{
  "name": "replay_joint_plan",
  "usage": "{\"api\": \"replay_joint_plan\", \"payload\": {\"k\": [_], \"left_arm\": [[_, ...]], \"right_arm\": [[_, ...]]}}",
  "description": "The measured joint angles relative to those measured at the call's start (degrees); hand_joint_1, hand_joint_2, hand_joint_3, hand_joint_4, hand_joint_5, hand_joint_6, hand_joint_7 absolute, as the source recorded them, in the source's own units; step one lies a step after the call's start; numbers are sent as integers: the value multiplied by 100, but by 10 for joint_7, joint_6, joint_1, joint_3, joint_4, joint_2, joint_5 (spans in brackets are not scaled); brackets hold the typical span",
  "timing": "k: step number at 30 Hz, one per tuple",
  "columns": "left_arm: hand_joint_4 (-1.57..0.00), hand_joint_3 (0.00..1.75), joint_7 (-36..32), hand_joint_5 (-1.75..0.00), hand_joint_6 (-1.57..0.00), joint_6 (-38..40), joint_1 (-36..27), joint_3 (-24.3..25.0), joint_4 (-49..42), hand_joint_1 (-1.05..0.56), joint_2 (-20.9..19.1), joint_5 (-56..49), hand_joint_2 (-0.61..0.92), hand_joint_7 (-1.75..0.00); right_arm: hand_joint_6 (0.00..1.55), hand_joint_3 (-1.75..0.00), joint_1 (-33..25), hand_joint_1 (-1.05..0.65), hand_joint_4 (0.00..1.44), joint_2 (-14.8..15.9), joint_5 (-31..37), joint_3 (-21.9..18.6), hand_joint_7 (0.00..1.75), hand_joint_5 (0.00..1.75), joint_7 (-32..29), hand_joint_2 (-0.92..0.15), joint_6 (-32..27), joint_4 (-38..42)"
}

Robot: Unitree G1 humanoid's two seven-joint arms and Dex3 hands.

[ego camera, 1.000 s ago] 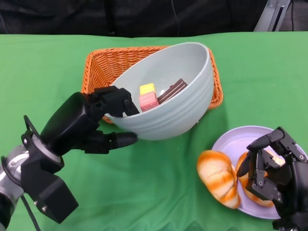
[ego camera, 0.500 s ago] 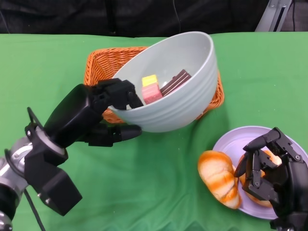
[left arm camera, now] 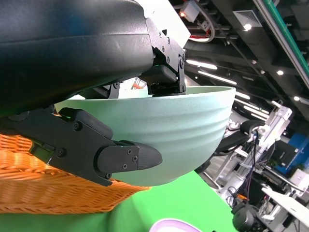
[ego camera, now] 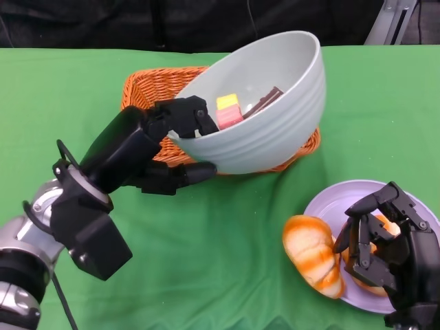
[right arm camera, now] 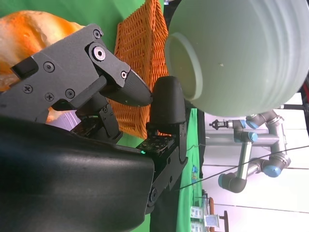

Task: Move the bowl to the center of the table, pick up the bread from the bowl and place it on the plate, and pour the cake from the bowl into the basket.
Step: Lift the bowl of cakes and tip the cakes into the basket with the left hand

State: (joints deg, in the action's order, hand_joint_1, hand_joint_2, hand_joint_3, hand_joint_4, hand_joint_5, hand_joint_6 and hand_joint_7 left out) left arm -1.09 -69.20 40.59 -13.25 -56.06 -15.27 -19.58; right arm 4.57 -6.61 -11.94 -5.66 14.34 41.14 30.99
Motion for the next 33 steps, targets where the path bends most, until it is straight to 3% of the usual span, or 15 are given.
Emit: {"api": "replay_joint_plan", "payload": {"k": [17, 27, 33], "left_arm": [[-61, 71, 49, -172, -61, 21, 25, 26, -40, -10, 33, 26, 84, -145], [-66, 63, 122, -152, -62, 42, 39, 52, -60, -8, 63, 102, 88, -142], [-60, 54, 171, -173, -62, 72, 39, 74, -60, -13, 84, 149, 92, -146]], "right_arm": [[55, -119, 19, -16, 81, -3, 10, -1, 174, 175, -4, -57, 17, 38], [54, -120, 23, -16, 82, -4, 9, -1, 174, 175, -3, -56, 26, 50], [55, -123, 23, -13, 82, -4, 4, -1, 173, 175, 9, -55, 26, 50]]}}
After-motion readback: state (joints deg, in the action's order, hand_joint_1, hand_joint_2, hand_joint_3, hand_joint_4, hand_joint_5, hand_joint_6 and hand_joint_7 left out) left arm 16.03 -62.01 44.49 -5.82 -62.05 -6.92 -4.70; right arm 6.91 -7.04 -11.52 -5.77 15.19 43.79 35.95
